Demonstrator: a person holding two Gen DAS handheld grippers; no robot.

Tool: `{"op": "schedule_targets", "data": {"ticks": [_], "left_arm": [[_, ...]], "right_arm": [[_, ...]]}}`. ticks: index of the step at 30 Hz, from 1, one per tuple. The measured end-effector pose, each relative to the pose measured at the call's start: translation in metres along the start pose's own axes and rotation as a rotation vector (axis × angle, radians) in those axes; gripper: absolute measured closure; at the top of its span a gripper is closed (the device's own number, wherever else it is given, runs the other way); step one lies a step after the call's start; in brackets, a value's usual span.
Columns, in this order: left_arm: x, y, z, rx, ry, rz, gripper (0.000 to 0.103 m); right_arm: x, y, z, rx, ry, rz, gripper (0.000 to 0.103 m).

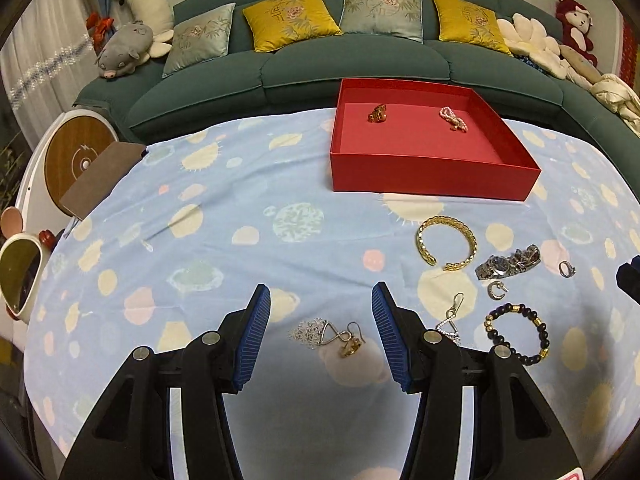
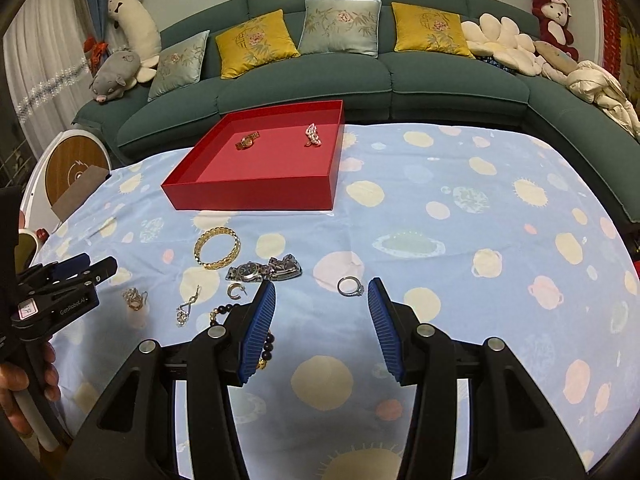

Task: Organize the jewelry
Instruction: 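Lower the left gripper onto the small gold earring and close it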

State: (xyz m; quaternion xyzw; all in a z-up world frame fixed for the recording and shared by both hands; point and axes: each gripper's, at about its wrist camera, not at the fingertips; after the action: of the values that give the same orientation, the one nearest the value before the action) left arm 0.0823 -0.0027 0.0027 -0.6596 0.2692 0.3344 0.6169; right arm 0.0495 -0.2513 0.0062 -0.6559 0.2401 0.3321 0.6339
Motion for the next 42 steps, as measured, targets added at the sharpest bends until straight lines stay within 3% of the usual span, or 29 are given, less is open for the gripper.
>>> {"op": "schedule_targets", "data": {"ticks": [5, 7, 24, 35, 42], "left_arm": [[0.004, 0.001, 0.006, -0.004, -0.015, -0.003, 0.051], [0.008, 0.003, 0.01, -0.024, 0.004, 0.021, 0.043], [0.028, 0.004, 0.057, -0.157, 0.061, 0.095, 0.038], [0.032, 0.024, 0.037, -0.064, 0.116, 0.113, 0.03], [0.044, 0.028, 0.039, -0.085, 0.135, 0.147, 0.03]], "right_arm": [[0.011, 0.004, 0.0, -0.016, 0.018, 0.026, 0.056], [0.015, 0.006, -0.002, -0.02, 0.03, 0.036, 0.052], [0.077, 0.013, -0.021, 0.011, 0.064, 0.135, 0.052], [0.084, 0.011, -0.013, 0.0, 0.067, 0.134, 0.052], [0.079, 0.008, -0.007, -0.013, 0.048, 0.124, 0.052]]}}
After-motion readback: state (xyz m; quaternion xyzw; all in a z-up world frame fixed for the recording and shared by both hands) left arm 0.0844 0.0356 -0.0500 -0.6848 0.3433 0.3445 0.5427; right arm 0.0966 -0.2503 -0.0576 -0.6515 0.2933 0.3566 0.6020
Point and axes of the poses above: each gripper's, at about its wrist camera, not at the fingertips, and x roughly the way its jaws point, z to its left, y to its underside, and after that the axes turned 12 degrees about -x, right-handed
